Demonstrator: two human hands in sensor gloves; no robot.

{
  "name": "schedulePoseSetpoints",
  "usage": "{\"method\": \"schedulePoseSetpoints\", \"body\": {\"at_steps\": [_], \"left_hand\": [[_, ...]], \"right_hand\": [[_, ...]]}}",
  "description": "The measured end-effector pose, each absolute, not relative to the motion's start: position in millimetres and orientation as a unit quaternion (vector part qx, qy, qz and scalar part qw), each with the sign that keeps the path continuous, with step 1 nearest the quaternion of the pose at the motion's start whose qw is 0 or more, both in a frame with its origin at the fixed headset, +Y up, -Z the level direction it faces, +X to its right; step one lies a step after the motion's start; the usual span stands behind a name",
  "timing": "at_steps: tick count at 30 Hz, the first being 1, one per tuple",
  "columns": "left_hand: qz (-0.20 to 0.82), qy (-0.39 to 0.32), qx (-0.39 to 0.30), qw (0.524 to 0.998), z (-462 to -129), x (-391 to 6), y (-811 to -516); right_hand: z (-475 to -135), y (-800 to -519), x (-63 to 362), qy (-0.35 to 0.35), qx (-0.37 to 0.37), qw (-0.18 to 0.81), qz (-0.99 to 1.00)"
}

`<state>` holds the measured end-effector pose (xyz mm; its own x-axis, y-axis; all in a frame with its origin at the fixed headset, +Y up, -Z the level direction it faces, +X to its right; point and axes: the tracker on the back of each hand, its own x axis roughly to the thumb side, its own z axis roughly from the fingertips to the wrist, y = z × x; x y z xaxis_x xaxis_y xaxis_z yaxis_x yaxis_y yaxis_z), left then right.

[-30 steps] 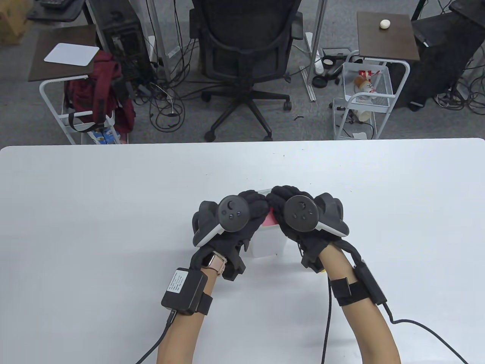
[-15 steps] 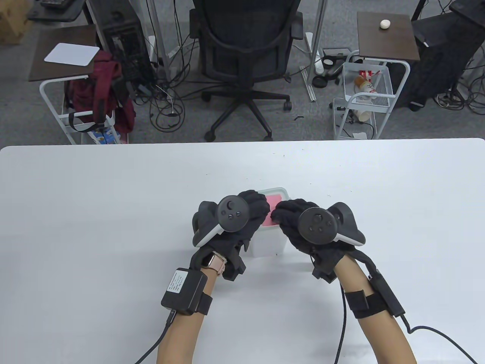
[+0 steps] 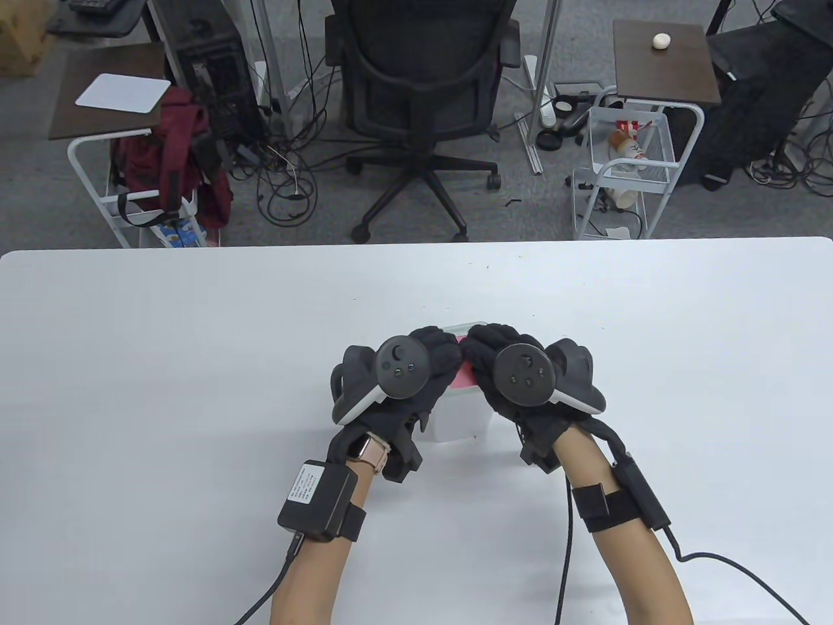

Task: Squeeze liquid glue on card and attach to container

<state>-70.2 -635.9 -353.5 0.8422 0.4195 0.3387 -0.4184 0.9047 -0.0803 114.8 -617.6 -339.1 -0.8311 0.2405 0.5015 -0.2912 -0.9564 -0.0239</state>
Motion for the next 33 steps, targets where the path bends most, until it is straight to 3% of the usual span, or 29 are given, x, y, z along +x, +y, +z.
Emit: {"method": "schedulePoseSetpoints", "body": {"at_steps": [7,20,24,33], "left_hand": [[0.224,-0.177,-0.001,0.959,-353,-70,-637],[0.23,-0.179,-0.005,0.957,-354,-72,-637],[0.23,-0.177,-0.004,0.957,-353,-71,-637],[0.235,-0.177,-0.004,0.956,-353,-72,-638]], "right_hand": [[-320,-616,127,-0.044,0.302,0.16,0.939],[-347,-622,117,-0.032,0.232,0.172,0.957],[-339,-621,115,-0.052,0.244,0.134,0.959],[-318,-617,129,-0.046,0.295,0.155,0.942]]}}
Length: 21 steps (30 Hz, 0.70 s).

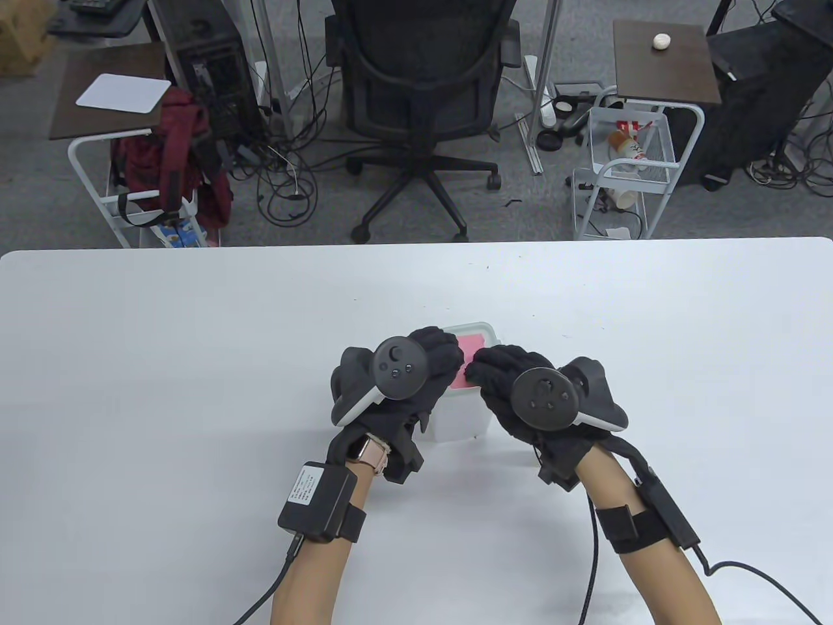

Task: Squeeze liquid glue on card and attach to container

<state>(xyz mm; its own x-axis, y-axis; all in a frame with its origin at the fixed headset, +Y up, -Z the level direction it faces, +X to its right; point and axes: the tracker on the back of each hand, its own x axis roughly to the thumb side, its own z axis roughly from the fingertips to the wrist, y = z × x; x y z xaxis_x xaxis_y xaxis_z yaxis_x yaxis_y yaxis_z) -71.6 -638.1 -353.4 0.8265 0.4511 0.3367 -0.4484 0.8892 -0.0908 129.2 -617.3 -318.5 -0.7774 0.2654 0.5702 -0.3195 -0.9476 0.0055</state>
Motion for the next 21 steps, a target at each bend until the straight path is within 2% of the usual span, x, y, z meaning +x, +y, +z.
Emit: {"method": "schedulePoseSetpoints", "body": {"at_steps": [11,15,21], "left_hand": [[0.232,-0.178,-0.006,0.956,-354,-72,-638],[0.237,-0.177,-0.006,0.955,-354,-72,-638],[0.24,-0.175,-0.006,0.955,-354,-72,-639]], "right_hand": [[-350,-619,116,-0.021,0.226,0.172,0.959],[-345,-620,116,-0.037,0.238,0.152,0.959],[-324,-620,130,-0.044,0.293,0.176,0.939]]}}
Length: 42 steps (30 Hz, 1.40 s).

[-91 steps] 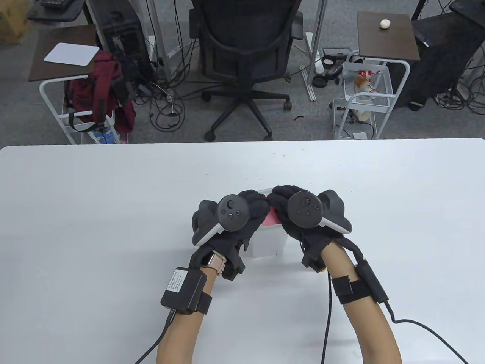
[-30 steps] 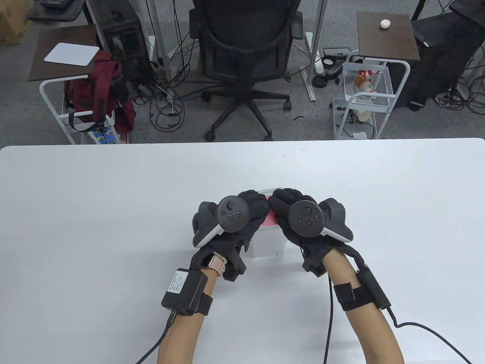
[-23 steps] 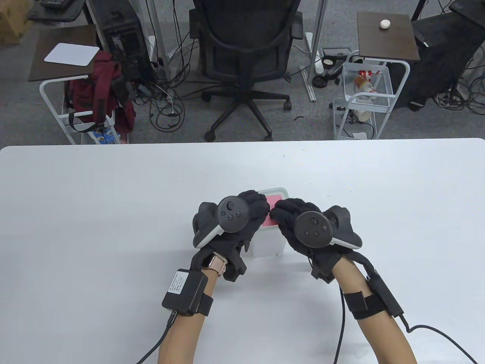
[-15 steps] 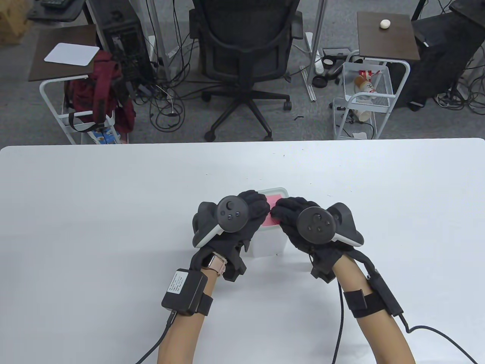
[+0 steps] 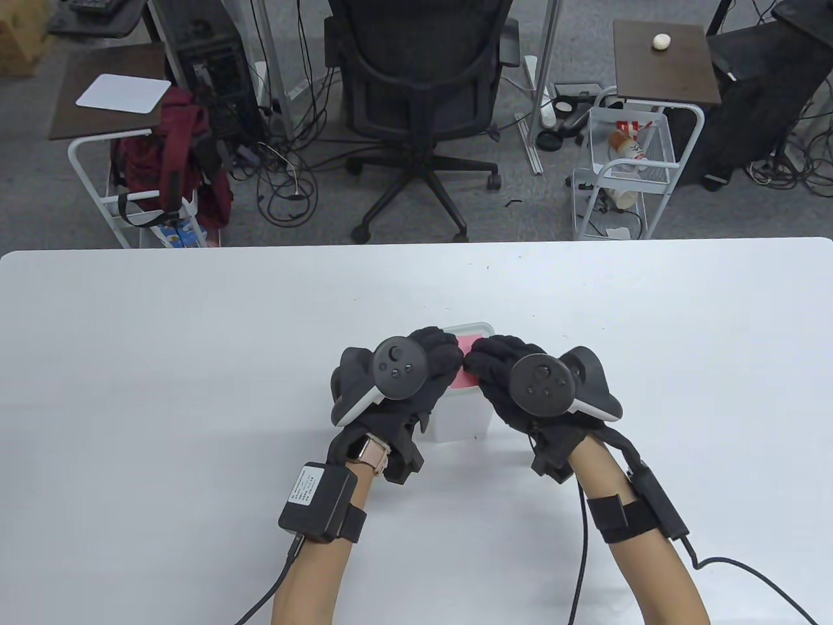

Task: Squeeze liquid glue on card and attach to container

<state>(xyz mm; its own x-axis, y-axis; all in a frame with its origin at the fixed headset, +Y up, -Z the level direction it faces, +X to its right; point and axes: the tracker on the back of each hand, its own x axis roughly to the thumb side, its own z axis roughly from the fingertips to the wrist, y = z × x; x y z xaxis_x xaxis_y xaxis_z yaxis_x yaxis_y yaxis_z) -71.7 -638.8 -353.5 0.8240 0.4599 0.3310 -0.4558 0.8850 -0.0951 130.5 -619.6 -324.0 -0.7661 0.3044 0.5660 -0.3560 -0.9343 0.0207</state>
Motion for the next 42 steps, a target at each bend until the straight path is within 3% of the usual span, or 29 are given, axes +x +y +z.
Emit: {"method": "schedulePoseSetpoints", "body": {"at_steps": [5,16,30,42], "left_hand": [[0.236,-0.176,-0.007,0.956,-354,-71,-638],[0.242,-0.178,-0.013,0.954,-355,-72,-640],[0.244,-0.176,-0.011,0.954,-354,-71,-640],[0.243,-0.177,-0.011,0.954,-354,-71,-640]], "right_hand": [[-313,-621,135,-0.053,0.302,0.166,0.937],[-345,-622,115,-0.047,0.228,0.175,0.957],[-314,-622,129,-0.07,0.284,0.158,0.943],[-343,-621,113,-0.048,0.22,0.159,0.961]]}}
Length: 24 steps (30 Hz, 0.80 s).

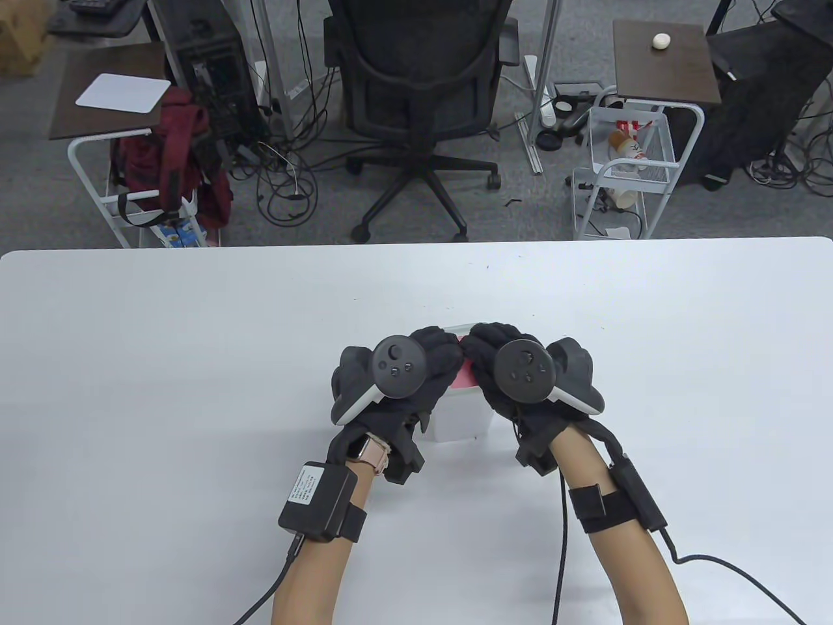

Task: Squeeze liquid glue on card and attach to container

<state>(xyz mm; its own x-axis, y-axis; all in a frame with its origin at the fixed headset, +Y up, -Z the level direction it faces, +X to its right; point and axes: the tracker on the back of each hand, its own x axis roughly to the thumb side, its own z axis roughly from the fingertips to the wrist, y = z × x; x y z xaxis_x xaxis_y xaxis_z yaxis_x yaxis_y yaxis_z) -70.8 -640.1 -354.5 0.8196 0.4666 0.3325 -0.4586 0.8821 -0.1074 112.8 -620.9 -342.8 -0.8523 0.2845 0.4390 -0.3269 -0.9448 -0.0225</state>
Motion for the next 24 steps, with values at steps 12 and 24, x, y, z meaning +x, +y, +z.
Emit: {"method": "schedulePoseSetpoints", "body": {"at_steps": [12,24], "left_hand": [[0.241,-0.178,-0.01,0.954,-354,-71,-640],[0.241,-0.177,-0.01,0.954,-354,-71,-640]], "right_hand": [[-313,-618,126,-0.062,0.268,0.154,0.949],[-337,-622,116,-0.05,0.223,0.149,0.962]]}}
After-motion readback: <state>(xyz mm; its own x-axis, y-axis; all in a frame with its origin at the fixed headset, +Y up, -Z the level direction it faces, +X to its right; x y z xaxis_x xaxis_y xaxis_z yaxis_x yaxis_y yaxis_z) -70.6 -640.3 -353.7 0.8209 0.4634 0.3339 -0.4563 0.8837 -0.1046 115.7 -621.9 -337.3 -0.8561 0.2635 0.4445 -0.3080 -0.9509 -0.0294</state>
